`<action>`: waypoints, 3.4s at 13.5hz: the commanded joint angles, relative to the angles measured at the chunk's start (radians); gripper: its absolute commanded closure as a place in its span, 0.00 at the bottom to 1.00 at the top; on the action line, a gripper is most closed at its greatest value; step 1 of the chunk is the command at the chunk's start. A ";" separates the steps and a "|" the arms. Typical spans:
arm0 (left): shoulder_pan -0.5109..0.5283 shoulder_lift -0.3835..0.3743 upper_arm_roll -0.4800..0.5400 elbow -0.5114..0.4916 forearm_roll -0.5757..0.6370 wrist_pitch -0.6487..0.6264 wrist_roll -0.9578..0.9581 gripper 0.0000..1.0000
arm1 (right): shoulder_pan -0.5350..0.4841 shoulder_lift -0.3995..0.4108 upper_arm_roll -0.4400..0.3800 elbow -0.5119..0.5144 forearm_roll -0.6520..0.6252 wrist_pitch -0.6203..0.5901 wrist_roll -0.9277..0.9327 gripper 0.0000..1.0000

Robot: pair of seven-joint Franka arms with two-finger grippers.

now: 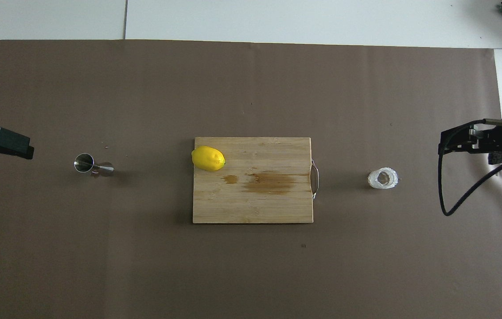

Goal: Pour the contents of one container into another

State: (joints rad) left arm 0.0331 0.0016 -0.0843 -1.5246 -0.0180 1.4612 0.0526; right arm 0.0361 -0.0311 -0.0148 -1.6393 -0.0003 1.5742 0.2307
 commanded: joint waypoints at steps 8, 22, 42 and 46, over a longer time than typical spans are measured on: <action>-0.002 0.006 -0.002 0.006 0.006 0.001 -0.005 0.00 | -0.002 -0.010 0.002 -0.019 -0.001 0.004 0.021 0.00; 0.019 -0.005 0.012 0.001 -0.054 -0.081 -0.186 0.00 | -0.004 -0.012 0.002 -0.019 -0.001 0.000 0.010 0.00; 0.444 0.343 0.011 -0.146 -0.577 0.003 -0.672 0.00 | -0.004 -0.013 0.002 -0.022 -0.001 0.001 0.010 0.00; 0.461 0.409 0.011 -0.222 -0.748 0.097 -0.744 0.00 | -0.004 -0.015 0.002 -0.027 -0.001 0.001 0.010 0.00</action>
State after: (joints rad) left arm 0.4800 0.3877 -0.0641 -1.7044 -0.6848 1.5105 -0.6487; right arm 0.0361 -0.0311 -0.0148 -1.6466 -0.0002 1.5741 0.2307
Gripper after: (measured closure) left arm 0.000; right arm 0.000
